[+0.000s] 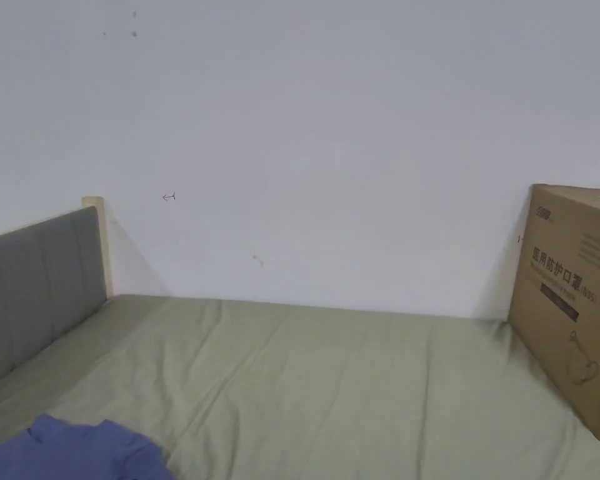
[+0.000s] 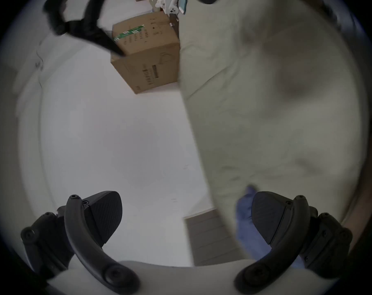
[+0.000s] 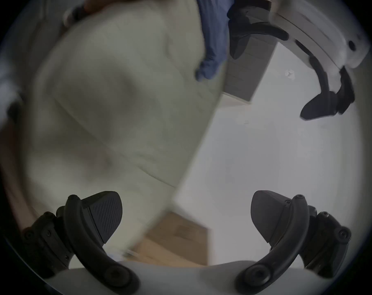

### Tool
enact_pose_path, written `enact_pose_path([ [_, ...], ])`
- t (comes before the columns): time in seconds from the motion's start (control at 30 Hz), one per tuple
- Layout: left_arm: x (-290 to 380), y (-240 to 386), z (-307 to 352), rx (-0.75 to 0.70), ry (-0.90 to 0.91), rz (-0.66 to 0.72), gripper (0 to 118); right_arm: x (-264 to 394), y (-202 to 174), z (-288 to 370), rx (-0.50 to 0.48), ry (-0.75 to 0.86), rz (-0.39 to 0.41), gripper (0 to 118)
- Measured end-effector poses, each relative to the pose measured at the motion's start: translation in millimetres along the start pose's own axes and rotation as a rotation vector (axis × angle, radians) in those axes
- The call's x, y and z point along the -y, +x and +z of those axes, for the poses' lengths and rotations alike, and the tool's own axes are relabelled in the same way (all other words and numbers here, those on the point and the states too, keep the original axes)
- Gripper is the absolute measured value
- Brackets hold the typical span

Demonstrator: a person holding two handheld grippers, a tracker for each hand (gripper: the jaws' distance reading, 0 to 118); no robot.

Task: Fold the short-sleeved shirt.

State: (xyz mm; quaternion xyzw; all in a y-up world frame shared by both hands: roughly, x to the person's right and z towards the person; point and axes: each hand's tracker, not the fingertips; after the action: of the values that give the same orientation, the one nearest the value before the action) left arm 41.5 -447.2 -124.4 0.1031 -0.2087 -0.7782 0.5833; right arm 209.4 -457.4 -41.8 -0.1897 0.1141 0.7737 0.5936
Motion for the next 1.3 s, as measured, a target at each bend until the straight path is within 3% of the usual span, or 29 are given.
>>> enact_pose_path([
  [0.03, -2.0, -5.1, 0.5, -0.005, -0.001, 0.129, 118, 0.6, 10.9, 1.0, -0.074, 0.043, -0.239, 118],
  [0.07, 4.6, -18.1, 0.3, -0.056, -0.015, 0.368, 118, 9.7, 34.0, -0.5, -0.109, 0.064, -0.591, 118],
  [0.1, 12.0, -34.9, -0.8, -0.079, -0.054, 0.624, 118, 27.1, 53.0, -1.3, -0.083, 0.086, -0.908, 118],
  [0.13, 26.2, -52.8, 0.6, -0.076, -0.07, 0.897, 118, 46.5, 65.9, 0.6, -0.032, 0.103, -1.17, 118],
  [0.17, 51.0, -71.2, 4.2, -0.067, -0.08, 1.252, 118, 86.5, 80.4, 7.4, 0.088, 0.135, -1.521, 118],
  [0.2, 85.3, -84.5, 9.0, -0.088, -0.066, 1.613, 118, 119.2, 81.8, 15.3, 0.149, 0.214, -1.884, 118],
  [0.27, 127.9, -76.2, 16.3, -0.164, -0.009, 2.171, 118, 162.8, 62.8, 26.4, 0.257, 0.456, -2.412, 118],
  [0.3, 139.4, -68.1, 15.8, -0.186, -0.015, 2.332, 118, 166.5, 55.5, 29.0, 0.316, 0.439, -2.504, 118],
  [0.33, 150.2, -64.9, 10.8, -0.205, -0.069, 2.379, 118, 167.0, 54.4, 27.3, 0.326, 0.369, -2.445, 118],
  [0.4, 154.7, -62.0, 4.3, -0.202, -0.194, 2.228, 118, 163.9, 59.0, 24.1, 0.333, 0.15, -2.212, 118],
  [0.47, 141.7, -69.0, 8.2, -0.203, -0.179, 2.041, 118, 152.0, 59.0, 27.0, 0.321, 0.187, -2.061, 118],
  [0.5, 137.3, -69.6, 12.2, -0.211, -0.138, 1.973, 118, 150.1, 59.5, 29.8, 0.321, 0.2, -2.031, 118],
  [0.6, 128.9, -72.5, 18.1, -0.243, -0.073, 1.888, 118, 143.1, 67.5, 31.3, 0.319, 0.199, -2.026, 118],
  [0.8, 134.3, -86.6, 16.8, -0.179, -0.039, 1.965, 118, 145.5, 74.2, 29.9, 0.311, 0.209, -2.097, 118],
  [1.1, 128.7, -90.4, 21.6, -0.173, -0.041, 1.91, 118, 149.4, 76.2, 30.9, 0.339, 0.056, -2.06, 118],
  [1.3, 120.2, -95.2, 25.6, -0.212, -0.036, 1.837, 118, 151.7, 76.3, 37.1, 0.355, 0.092, -2.072, 118],
])
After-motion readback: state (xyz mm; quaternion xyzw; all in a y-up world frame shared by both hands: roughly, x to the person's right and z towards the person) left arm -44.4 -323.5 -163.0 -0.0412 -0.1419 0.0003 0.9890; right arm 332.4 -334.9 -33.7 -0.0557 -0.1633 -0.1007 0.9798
